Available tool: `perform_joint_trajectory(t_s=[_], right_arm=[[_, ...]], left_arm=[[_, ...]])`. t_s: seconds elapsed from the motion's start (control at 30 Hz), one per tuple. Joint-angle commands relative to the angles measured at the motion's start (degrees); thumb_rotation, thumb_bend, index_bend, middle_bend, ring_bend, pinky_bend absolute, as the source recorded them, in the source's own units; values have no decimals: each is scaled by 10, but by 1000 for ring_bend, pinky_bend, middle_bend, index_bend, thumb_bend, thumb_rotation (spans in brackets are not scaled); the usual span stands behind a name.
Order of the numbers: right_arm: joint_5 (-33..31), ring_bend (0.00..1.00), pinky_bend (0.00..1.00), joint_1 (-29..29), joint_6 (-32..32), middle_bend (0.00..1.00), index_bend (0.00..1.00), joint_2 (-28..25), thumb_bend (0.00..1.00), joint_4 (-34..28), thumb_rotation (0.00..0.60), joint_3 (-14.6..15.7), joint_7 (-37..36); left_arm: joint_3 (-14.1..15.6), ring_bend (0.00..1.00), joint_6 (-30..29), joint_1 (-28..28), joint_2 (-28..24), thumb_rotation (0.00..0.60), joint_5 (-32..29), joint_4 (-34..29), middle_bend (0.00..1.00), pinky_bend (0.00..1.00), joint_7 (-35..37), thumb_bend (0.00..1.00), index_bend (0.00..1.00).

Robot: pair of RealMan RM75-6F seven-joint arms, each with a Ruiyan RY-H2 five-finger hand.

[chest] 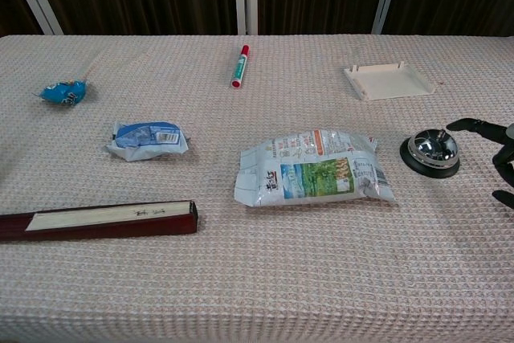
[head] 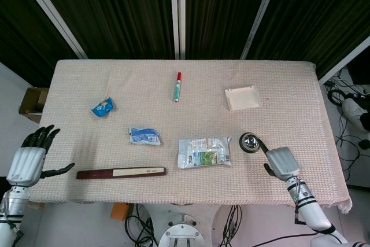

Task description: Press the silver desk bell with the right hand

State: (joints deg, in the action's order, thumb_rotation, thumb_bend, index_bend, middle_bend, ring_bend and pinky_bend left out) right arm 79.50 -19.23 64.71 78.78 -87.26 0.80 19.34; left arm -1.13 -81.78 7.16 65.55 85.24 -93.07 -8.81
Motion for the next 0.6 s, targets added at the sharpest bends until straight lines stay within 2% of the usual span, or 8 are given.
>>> perform_joint_trajectory(t_s=[0.03,0.17,0.23,0.3,0.43,0.47,0.53,0.6], right_arm=[[38,810,936,22,59,687,0,-24,298,-15,600,1,-34],[79,793,923,67,149,662,0,-59,297,-22,600,11,-92],[95,740,900,93,197,588,0,-75,293,-20,600,16,-119],[95,622,835,126,247,471,0,-88,274,0,600,19,-133],[0,83,377,176,240,67,0,-141,159,-5,600,19,-116],[-18,25,276,183,243,19,0,-148,129,-2,600,12,-123],[-25,0,85,198,275,0,0,-137,65,48,600,-9,-171],[-23,0,7,211,291,0,0,-123,34,89,600,-17,-226]], left_arm=[[1,71,-1,0,0,188,2,-2,76,176,-2,12,113],[1,71,-4,-2,-2,190,2,-4,76,175,-4,12,113],[0,71,-6,-3,-1,190,1,-3,76,176,-2,12,113],[1,71,-7,-4,-1,188,2,-1,76,176,1,12,113],[1,71,-7,-5,-2,184,-2,3,76,176,5,13,114],[0,71,-6,-6,-2,179,-4,4,76,175,8,13,113],[-2,71,-9,-6,-2,166,-3,8,76,176,15,13,113],[-2,71,-14,-7,1,155,2,14,76,176,23,12,113]])
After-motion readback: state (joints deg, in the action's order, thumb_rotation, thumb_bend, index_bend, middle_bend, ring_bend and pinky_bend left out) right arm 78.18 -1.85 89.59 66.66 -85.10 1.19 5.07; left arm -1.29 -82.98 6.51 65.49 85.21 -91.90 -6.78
